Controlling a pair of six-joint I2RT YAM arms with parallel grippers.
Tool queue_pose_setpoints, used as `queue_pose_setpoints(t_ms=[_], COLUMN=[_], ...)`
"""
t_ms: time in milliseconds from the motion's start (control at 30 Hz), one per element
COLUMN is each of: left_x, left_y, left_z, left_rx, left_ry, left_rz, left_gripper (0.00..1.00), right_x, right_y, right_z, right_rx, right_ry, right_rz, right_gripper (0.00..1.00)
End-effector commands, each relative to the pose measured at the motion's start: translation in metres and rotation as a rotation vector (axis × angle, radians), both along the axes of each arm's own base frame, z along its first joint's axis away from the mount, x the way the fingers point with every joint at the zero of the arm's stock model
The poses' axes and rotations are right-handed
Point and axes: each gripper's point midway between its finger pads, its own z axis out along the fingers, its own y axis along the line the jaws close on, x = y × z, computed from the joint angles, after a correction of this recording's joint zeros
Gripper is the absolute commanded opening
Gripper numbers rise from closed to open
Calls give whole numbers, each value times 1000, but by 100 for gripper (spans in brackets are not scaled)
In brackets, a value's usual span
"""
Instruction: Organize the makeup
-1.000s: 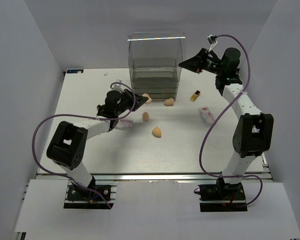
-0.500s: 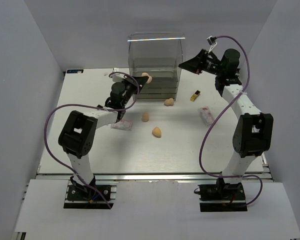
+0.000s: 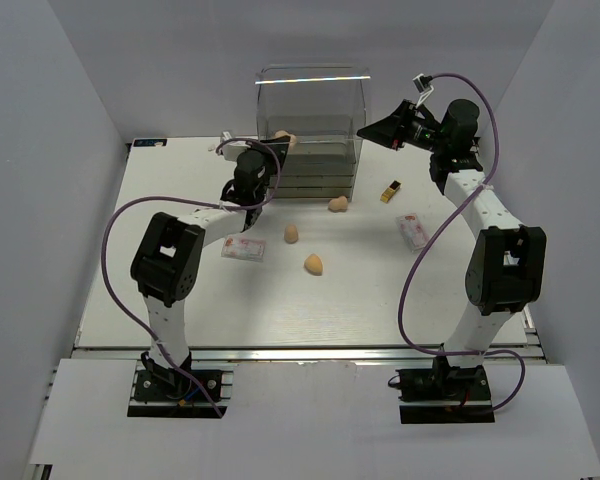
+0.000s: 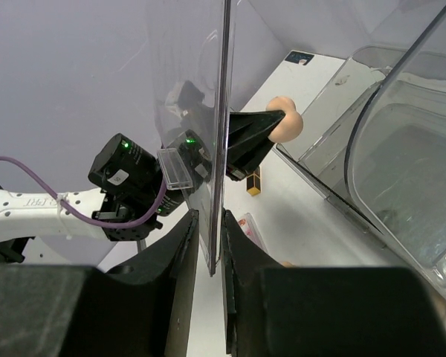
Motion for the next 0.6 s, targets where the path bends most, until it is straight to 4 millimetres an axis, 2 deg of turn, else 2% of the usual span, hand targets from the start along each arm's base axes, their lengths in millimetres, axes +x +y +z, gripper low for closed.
queue_pose_setpoints(t_ms=[0,167,200,267,300,400,433,567], left_x=[6,12,13,16,16,16,16,15], left_y=[2,1,-1,-2,-3,-2,-2,-4], left_z=[15,3,2,1,2,-2,-2,-2], left_rx=[1,21,25,32,34,35,35,32], left_ry=[28,90,96,110,113,132,132,133], left_rz=[73,97,100,105,105,111,110,98], left_gripper=[25,36,42,45,53,59,64,64], right_x=[-5,-5,-5,-5,-5,-6,-6,-7], right_y=[-5,-6,-6,-6,-6,-6,-6,-6], right_z=[33,34,33,34,35,36,36,36], right_rx=[14,16,16,17,17,18,19,20], right_ry=[-147,-148,-148,-149,-151,-154,-154,-154], right_rz=[-21,-22,-22,-22,-22,-22,-21,-23], right_gripper=[22,21,21,21,22,21,21,22])
